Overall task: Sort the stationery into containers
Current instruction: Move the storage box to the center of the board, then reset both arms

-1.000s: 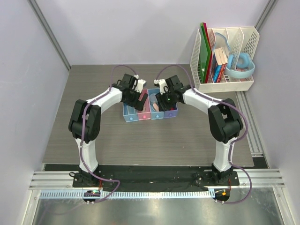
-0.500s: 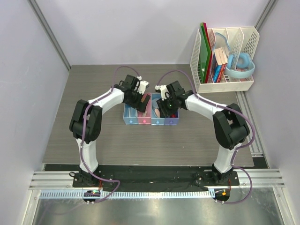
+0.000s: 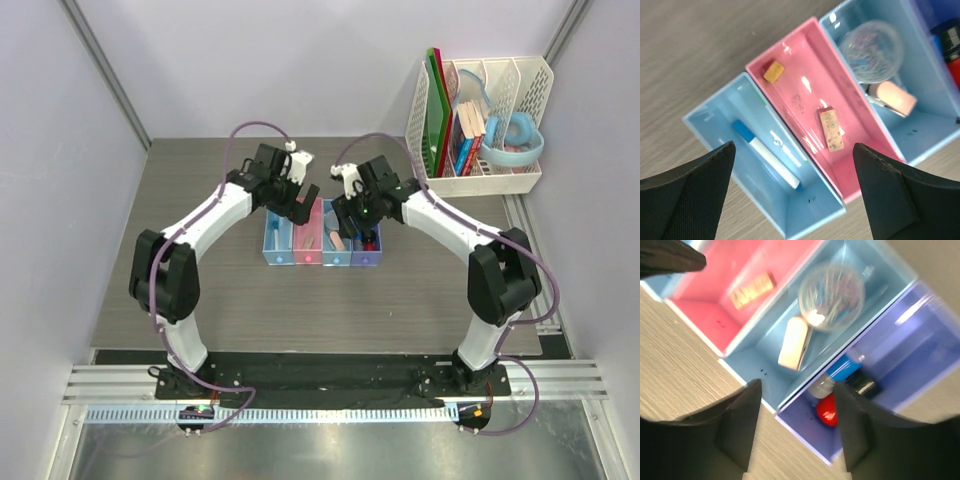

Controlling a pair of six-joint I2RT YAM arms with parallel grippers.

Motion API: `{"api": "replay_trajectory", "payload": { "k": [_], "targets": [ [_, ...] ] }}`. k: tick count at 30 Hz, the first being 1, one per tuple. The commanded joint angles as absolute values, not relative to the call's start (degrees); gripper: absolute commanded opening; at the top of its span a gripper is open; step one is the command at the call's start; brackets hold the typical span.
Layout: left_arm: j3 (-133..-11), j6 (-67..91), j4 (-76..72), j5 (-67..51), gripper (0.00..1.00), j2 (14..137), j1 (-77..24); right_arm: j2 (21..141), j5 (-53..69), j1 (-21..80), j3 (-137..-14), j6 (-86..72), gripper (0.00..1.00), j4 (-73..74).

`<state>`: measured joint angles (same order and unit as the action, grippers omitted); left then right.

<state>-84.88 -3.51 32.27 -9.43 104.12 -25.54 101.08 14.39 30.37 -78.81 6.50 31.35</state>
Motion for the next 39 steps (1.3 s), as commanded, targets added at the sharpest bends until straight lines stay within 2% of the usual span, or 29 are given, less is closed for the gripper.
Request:
{"api": "replay_trajectory", "payload": {
  "k": [1, 2, 4, 8, 11, 15, 21, 29, 33, 39],
  "targets": [
    [-88.16, -4.31, 35.15, -7.30, 1.00, 96.26, -25.66, 95.63, 13.54, 30.67, -87.18, 9.22, 0.76, 37.24],
    [-87.98, -4.31, 35.33, -6.77, 1.00, 95.28, -25.58, 94.58, 13.27, 30.67, -88.93, 9.58, 0.92, 38.14],
    [-86.84, -4.13, 36.20, -4.50, 1.00, 91.69, -25.58, 93.17, 12.05, 30.67, -90.26, 11.06, 1.00, 40.69],
    [-81.66, -5.88, 37.88, -1.76, 1.00, 83.69, -24.44, 84.58, 8.97, 29.80, -87.02, 14.49, 1.00, 43.06],
    [-75.34, -6.68, 38.23, -3.95, 1.00, 76.41, -20.32, 78.68, 10.01, 27.96, -80.88, 17.30, 0.99, 43.86],
    [-66.28, -9.22, 36.92, -10.10, 1.00, 66.38, -8.65, 69.37, 14.75, 18.84, -74.11, 19.51, 1.00, 44.12],
    [-53.45, -11.43, 32.62, -16.60, 1.00, 52.15, 1.64, 61.44, 23.02, 8.27, -63.73, 24.60, 1.00, 43.95],
    [-44.75, -9.76, 28.13, -26.97, 1.00, 46.06, 14.31, 55.11, 32.86, -5.87, -55.11, 27.07, 1.00, 39.91],
    [-42.98, -8.88, 24.71, -35.49, 1.00, 47.28, 23.70, 54.49, 33.66, -8.17, -54.41, 27.07, 1.00, 38.50],
    [-43.24, -6.86, 22.15, -42.18, 1.00, 51.41, 30.84, 52.82, 35.15, -12.13, -52.30, 25.93, 1.00, 35.86]
  ]
}}
